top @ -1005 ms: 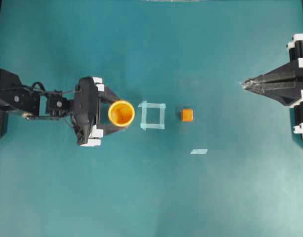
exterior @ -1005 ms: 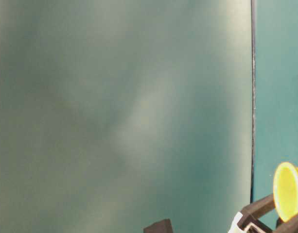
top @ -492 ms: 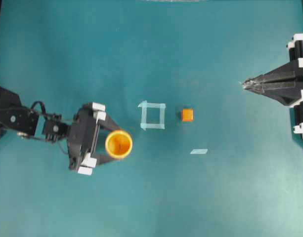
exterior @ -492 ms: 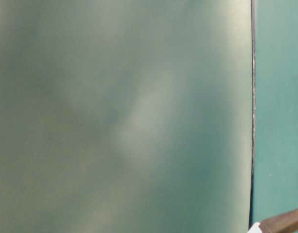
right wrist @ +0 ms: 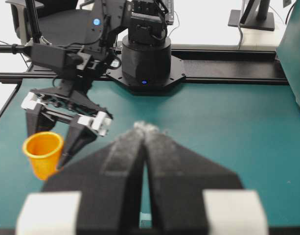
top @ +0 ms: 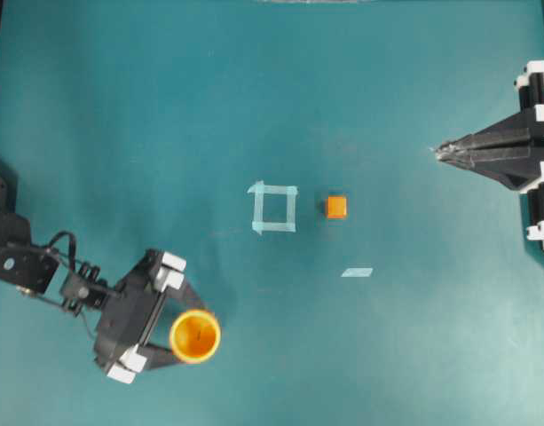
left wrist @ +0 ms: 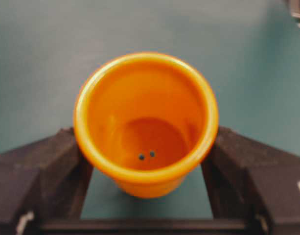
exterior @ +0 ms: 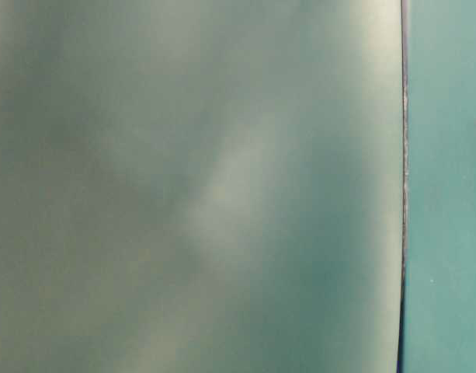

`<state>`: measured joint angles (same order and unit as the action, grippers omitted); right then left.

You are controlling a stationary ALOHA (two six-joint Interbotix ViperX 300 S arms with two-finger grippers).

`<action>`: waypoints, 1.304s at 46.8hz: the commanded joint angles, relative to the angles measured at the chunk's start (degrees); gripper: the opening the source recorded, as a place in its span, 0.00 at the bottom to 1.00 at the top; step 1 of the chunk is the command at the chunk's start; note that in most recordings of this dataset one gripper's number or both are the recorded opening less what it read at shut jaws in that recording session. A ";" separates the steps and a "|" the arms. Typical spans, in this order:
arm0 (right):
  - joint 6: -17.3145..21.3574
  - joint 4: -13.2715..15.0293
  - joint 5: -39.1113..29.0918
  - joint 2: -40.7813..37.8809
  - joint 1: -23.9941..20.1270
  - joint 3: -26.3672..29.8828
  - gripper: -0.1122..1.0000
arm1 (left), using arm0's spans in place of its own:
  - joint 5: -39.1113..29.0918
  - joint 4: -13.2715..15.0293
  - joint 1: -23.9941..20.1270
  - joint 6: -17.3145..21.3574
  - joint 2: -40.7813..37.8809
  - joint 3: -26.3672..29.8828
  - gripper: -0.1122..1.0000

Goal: Move the cup forward with left arm.

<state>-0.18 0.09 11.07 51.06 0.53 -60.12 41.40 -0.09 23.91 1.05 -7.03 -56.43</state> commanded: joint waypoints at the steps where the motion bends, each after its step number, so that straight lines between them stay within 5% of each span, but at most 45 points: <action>1: 0.00 0.09 0.00 -0.09 0.09 1.85 0.10 | 0.26 0.09 2.02 0.09 0.70 0.97 0.68; 30: 0.00 0.09 -0.62 -0.18 0.09 1.85 0.10 | -3.69 0.09 12.04 0.97 -0.62 4.66 0.68; 61: -0.18 0.09 -0.70 -0.26 0.09 1.76 0.10 | -4.66 0.09 13.10 0.97 -0.70 5.01 0.68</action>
<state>-0.26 0.09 10.20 50.98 0.53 -60.12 36.47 -0.09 36.74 1.93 -8.44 -52.29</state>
